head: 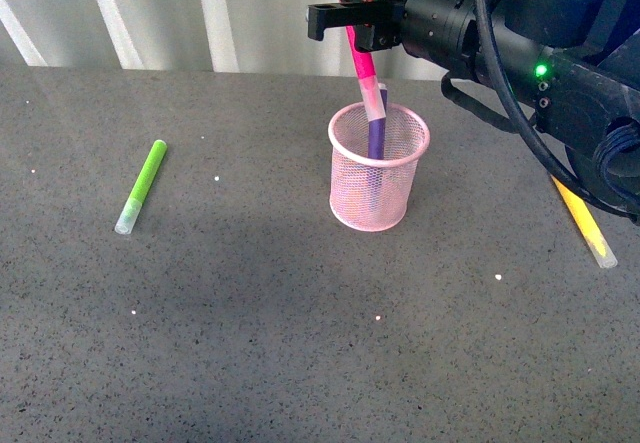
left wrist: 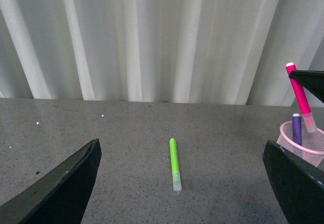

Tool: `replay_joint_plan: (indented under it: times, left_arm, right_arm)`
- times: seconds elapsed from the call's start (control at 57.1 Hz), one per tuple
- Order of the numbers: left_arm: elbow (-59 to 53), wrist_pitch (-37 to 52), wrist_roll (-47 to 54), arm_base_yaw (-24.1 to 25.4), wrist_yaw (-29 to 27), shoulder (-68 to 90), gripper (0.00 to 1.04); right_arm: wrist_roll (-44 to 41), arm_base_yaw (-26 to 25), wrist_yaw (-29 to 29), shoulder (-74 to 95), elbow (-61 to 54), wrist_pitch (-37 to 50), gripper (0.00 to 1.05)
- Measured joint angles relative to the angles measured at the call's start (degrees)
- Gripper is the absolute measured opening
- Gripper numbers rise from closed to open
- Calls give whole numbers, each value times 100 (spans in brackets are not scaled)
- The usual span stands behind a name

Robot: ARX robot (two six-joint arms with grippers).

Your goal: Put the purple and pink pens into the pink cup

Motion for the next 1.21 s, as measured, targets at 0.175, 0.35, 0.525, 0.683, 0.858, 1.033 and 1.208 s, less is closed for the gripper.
replay_joint_plan:
  times: [0.175, 0.35, 0.525, 0.683, 0.858, 1.033, 1.208]
  left_arm:
    - [0, 0, 0, 0, -2, 0, 98]
    - [0, 0, 0, 0, 0, 0, 98]
    - [0, 0, 0, 0, 0, 0, 98]
    - [0, 0, 0, 0, 0, 0, 98]
    - [0, 0, 0, 0, 0, 0, 98]
    - [0, 0, 0, 0, 0, 0, 98]
    - [0, 0, 0, 0, 0, 0, 98]
  right_arm:
    - [42, -11, -17, 9, -4, 39, 9]
    - [61, -48, -22, 9, -35, 57, 9]
    - [85, -59, -44, 9, -35, 2, 27]
    - [101, -92, -37, 9, -37, -11, 57]
    - [98, -177, 11, -96, -131, -11, 90]
    - [96, -415, 330, -614, -348, -155, 97]
    - [-229, -1213, 1156, -2098, -1027, -603, 98]
